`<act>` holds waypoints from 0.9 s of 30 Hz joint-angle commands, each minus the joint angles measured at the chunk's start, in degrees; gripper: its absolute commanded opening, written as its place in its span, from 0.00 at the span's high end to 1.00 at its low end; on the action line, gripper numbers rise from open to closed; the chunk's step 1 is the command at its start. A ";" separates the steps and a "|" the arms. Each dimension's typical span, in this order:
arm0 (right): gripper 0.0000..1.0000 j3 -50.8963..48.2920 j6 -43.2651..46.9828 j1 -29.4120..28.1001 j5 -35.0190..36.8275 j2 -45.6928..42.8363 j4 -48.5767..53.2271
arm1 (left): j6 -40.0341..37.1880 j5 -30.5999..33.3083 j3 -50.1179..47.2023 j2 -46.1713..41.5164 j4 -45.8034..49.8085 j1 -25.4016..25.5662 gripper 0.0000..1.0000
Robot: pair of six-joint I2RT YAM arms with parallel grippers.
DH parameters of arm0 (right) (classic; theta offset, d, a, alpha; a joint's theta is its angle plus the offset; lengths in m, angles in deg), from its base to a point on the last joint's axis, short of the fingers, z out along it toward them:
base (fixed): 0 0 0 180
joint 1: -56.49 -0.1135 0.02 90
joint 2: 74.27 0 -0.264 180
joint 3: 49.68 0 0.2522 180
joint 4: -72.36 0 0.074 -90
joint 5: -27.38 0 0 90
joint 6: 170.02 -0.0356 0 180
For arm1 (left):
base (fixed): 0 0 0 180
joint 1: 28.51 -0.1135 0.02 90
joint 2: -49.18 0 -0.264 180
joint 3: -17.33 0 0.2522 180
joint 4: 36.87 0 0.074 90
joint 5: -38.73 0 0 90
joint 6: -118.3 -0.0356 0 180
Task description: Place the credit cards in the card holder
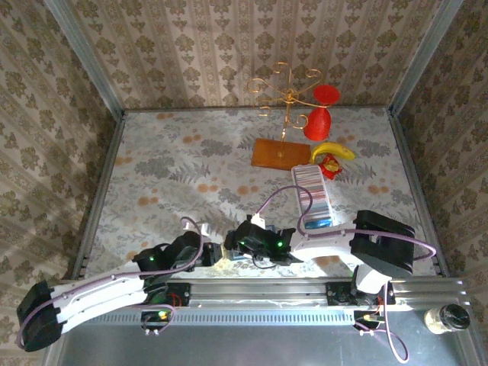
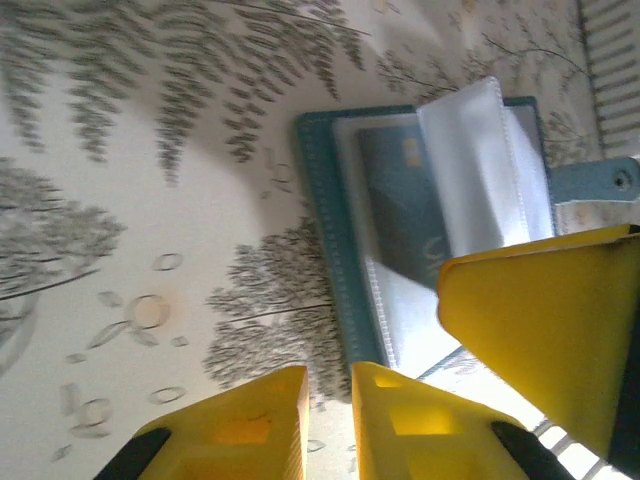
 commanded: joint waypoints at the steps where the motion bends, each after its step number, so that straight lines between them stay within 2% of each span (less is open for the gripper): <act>1: 0.44 1.71 -0.72 -0.44 1.13 1.19 -2.16 | 1.26 6.46 1.43 -4.64 13.01 0.25 0.80; 9: 0.44 6.35 -0.20 -0.44 -1.07 4.05 -8.38 | 5.81 17.78 6.18 -10.90 28.66 -0.08 0.72; 17: 0.42 11.46 2.67 1.18 -2.02 3.81 -9.82 | 9.29 25.81 9.71 -11.49 33.85 -0.31 0.64; 20: 0.41 14.43 8.03 4.22 -4.93 0.89 -2.29 | 10.13 27.51 10.50 -12.25 33.82 -0.51 0.63; 23: 0.41 15.22 15.88 6.95 -4.79 -4.82 6.66 | 9.00 27.32 10.96 -12.70 31.80 -0.54 0.60; 27: 0.42 11.32 30.81 12.11 -2.82 -15.91 13.00 | 4.86 22.79 9.46 -11.58 22.61 -0.73 0.54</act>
